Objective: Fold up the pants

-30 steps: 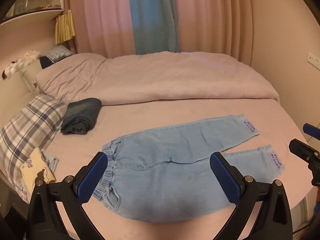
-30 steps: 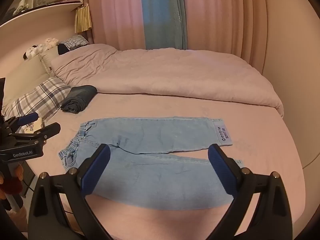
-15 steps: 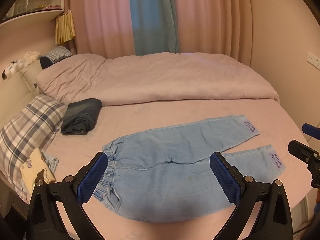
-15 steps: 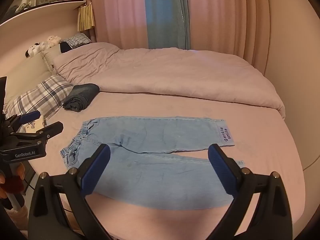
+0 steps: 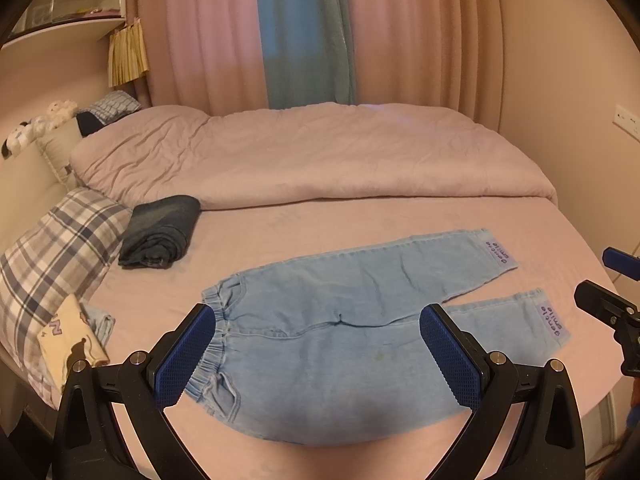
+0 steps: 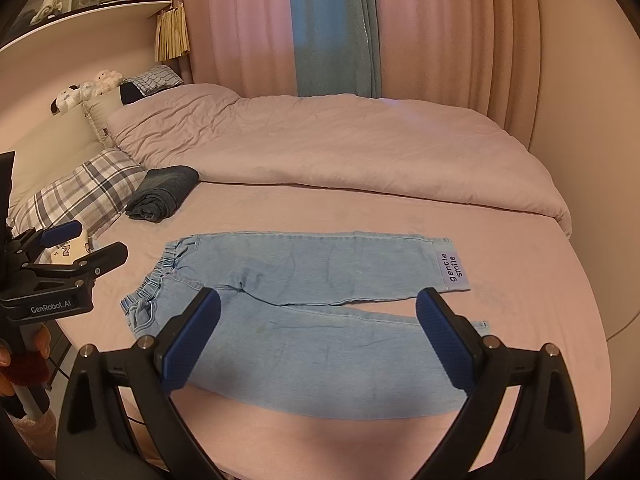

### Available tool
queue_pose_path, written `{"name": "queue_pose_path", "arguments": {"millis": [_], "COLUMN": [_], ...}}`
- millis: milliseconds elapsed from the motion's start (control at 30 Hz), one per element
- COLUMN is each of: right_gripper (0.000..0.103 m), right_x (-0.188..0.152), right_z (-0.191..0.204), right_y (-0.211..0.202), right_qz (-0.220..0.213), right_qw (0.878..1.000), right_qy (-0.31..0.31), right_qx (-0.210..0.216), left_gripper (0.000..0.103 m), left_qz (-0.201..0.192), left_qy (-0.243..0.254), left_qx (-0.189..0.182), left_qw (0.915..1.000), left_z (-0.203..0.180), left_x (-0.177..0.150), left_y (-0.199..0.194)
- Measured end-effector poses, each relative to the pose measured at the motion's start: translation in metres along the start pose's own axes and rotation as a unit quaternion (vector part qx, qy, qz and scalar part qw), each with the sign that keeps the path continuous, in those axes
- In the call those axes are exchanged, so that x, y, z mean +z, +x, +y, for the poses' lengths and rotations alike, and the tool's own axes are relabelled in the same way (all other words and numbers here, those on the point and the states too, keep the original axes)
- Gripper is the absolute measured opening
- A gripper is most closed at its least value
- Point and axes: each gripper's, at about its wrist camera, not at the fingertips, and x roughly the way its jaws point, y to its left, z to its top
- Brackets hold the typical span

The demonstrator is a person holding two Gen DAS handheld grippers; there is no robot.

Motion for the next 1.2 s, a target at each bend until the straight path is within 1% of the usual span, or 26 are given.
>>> {"name": "queue_pose_path", "arguments": {"millis": [1200], "right_gripper": [0.099], "right_x": [0.0001], "right_z": [0.0009], "right_y": [-0.0002], "right_qz": [0.000], "right_qw": [1.000], "right_qy": [-0.002], "right_qx": [0.002], "left_gripper": [0.102], "left_qz": [0.002], "left_qy": [0.003], "left_qx": [-0.012], "left_qw": [0.9999], "left_z": [-0.0043], "left_x": [-0.0027], "left_y": [0.0005]}}
